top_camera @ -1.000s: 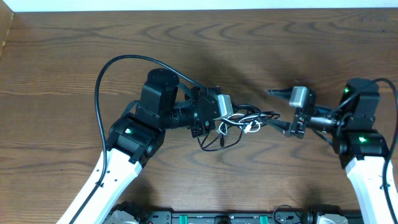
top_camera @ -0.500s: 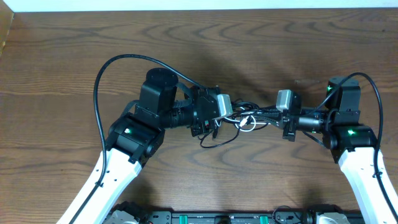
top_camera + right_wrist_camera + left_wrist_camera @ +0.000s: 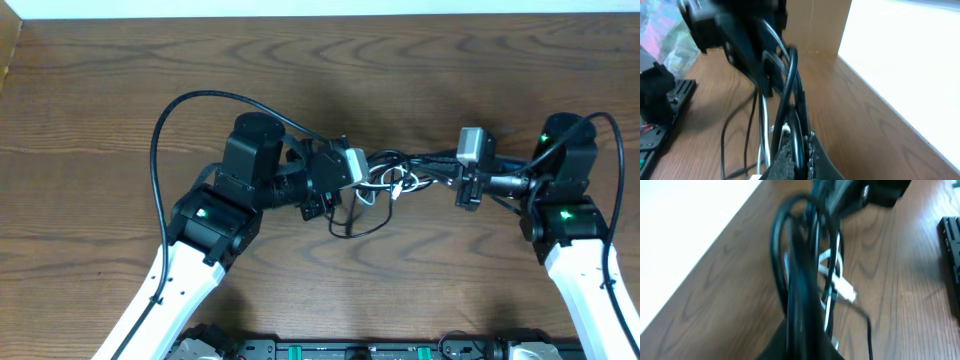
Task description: Untangle cables
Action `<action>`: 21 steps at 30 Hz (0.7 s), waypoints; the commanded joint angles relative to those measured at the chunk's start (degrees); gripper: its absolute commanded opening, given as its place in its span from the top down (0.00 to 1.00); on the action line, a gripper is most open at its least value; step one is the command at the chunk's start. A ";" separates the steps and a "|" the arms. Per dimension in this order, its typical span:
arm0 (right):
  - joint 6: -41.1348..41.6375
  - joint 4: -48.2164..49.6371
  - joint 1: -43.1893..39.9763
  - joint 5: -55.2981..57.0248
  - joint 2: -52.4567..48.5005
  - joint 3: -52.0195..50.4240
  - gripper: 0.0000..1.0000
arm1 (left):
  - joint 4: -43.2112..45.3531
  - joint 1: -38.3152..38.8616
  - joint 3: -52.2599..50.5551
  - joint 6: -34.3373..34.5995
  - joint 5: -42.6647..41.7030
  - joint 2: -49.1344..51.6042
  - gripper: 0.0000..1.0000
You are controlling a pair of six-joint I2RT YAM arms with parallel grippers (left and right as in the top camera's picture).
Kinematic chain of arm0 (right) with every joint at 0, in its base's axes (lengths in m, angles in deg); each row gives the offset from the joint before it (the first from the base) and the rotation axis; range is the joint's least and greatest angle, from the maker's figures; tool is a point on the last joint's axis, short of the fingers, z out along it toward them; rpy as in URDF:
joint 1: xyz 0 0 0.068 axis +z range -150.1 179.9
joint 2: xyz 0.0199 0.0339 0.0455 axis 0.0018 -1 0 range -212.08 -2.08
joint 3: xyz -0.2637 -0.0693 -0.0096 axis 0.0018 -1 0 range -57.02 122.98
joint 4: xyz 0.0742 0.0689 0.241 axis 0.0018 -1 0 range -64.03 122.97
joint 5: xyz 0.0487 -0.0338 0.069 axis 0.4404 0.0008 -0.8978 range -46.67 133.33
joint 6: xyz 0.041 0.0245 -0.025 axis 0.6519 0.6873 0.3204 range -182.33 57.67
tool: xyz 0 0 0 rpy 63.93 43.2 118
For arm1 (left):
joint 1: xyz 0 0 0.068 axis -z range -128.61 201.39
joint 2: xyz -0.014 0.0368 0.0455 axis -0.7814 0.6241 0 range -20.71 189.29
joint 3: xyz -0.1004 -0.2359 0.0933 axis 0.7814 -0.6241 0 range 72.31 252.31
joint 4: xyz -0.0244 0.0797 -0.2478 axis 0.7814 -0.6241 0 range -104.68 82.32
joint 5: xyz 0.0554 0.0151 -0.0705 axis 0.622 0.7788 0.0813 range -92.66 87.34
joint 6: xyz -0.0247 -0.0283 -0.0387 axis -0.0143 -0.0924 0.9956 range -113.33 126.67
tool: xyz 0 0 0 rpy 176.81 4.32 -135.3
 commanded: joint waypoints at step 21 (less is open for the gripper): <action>30.93 11.98 -6.43 8.44 10.43 1.22 0.99 | -5.64 0.17 -0.22 0.04 2.71 0.92 0.92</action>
